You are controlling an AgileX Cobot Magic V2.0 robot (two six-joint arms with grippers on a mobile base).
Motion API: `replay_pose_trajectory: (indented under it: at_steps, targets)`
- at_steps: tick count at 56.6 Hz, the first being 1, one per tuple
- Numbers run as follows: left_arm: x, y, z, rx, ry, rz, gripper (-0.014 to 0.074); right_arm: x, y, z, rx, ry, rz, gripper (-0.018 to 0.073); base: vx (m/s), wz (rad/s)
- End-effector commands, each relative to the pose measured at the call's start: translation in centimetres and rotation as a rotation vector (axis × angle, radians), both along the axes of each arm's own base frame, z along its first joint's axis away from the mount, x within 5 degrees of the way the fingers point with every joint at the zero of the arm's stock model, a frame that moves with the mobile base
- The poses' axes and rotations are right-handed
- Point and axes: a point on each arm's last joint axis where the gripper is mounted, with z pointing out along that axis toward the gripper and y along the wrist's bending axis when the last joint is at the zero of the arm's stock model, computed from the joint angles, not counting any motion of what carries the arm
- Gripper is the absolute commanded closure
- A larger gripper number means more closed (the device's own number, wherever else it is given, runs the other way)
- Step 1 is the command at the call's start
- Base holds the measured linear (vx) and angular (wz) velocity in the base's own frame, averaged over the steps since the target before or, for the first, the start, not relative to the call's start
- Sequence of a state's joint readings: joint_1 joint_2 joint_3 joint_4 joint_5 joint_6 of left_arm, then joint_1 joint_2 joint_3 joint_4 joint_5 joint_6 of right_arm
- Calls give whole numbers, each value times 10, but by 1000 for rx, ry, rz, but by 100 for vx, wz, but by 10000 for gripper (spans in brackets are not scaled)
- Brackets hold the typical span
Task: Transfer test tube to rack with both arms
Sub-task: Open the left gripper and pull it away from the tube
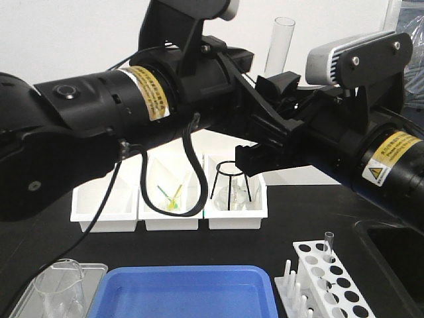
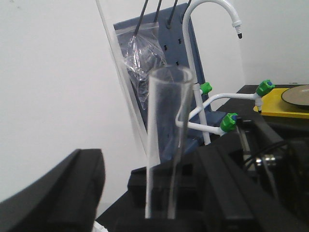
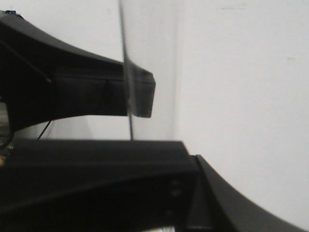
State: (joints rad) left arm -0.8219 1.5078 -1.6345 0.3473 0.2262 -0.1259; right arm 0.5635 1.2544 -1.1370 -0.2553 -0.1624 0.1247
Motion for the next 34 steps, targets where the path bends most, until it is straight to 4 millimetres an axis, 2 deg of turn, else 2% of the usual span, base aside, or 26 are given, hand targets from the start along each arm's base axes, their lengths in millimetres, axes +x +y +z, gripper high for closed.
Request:
replay_pose_trajectory:
  at_steps: [1, 14, 21, 34]
  targets:
    - [-12, 9, 24, -71, -67, -19, -41, -15, -7, 34, 101, -167, 24, 570, 0, 0]
    - [-20, 17, 36, -110, -105, -28, -13, -14, -8, 34, 56, -200, 2, 569, 0, 0]
    - [-27, 23, 43, -129, -122, -29, 15, -13, -10, 34, 95, -176, -16, 568, 0, 0]
    - [-35, 32, 53, -151, -147, -29, 20, -10, -14, 35, 72, -195, -78, 568, 0, 0]
